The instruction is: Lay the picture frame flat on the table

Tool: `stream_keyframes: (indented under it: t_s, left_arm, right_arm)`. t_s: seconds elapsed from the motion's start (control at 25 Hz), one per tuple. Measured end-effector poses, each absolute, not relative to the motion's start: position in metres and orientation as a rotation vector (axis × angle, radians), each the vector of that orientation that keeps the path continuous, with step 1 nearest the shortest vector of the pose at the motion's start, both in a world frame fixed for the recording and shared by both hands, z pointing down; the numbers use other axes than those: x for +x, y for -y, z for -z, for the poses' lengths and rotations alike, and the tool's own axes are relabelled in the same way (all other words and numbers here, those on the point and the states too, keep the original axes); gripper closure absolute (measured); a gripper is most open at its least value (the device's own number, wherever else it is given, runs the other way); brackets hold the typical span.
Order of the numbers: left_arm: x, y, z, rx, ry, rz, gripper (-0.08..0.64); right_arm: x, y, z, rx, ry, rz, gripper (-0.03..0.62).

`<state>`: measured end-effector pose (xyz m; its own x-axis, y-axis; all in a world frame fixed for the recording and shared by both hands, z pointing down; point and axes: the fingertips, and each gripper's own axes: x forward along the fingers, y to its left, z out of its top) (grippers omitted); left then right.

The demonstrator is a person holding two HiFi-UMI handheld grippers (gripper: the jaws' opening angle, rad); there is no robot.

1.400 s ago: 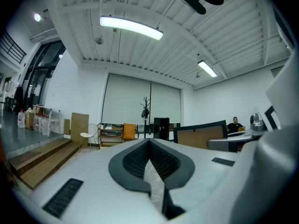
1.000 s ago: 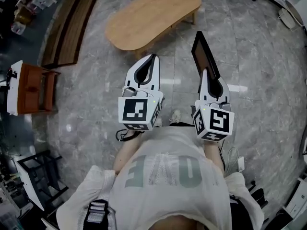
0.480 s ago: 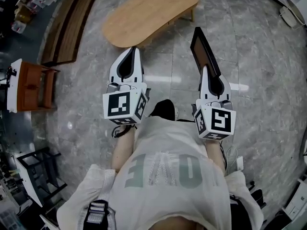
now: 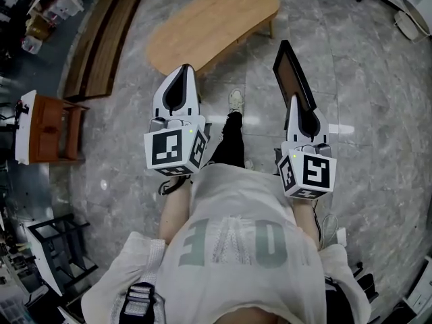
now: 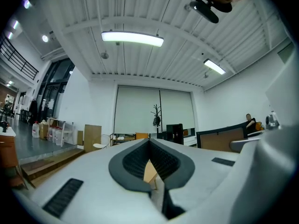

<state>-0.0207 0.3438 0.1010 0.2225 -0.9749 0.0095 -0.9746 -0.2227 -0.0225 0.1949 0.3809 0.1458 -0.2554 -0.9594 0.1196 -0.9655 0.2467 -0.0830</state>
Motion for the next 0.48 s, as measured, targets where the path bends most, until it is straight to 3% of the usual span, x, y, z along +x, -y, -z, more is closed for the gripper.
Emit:
stream_keyframes:
  t_s: [0.48]
  left_arm:
    - [-0.009, -0.279, -0.115, -2.501, -1.913, -0.012, 0.551]
  right_arm:
    - [0.198, -0.322, -0.147, 1.877, 2.431, -0.110, 0.575]
